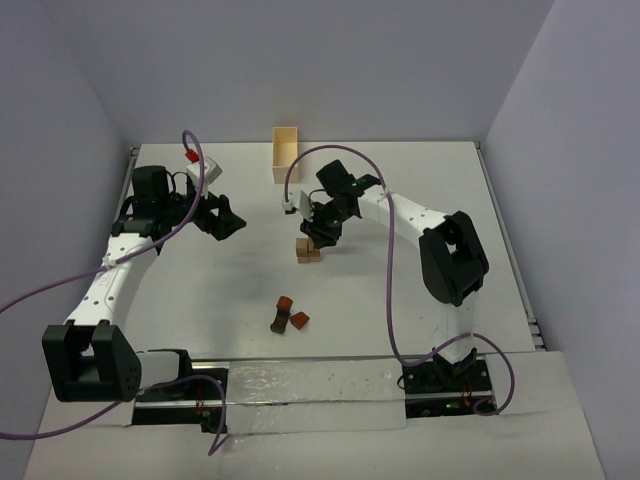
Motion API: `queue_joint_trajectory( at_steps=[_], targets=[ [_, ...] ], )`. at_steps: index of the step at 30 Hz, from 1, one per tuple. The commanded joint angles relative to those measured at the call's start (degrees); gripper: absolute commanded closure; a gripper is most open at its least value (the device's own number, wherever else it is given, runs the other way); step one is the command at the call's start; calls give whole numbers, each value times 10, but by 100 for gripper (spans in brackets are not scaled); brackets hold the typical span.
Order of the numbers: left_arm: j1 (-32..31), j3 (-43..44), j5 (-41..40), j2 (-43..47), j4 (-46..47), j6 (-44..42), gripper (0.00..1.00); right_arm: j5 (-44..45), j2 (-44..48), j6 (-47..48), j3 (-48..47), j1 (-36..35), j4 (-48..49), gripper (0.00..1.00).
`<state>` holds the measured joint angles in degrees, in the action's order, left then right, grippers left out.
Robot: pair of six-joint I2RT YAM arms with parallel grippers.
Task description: Build the wood block tower
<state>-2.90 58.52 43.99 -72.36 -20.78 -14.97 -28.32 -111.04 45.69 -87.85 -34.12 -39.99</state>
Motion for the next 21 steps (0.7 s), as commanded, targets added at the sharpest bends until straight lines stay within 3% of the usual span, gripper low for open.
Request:
queue_joint_trajectory(
  at_steps=[1,21],
  targets=[
    [3,10,18,-7,6,-12,1,-4,-8,-3,-30,-7,8,76],
    [3,8,22,-10,5,-15,1,0,-11,0,-25,-10,5,71]
  ],
)
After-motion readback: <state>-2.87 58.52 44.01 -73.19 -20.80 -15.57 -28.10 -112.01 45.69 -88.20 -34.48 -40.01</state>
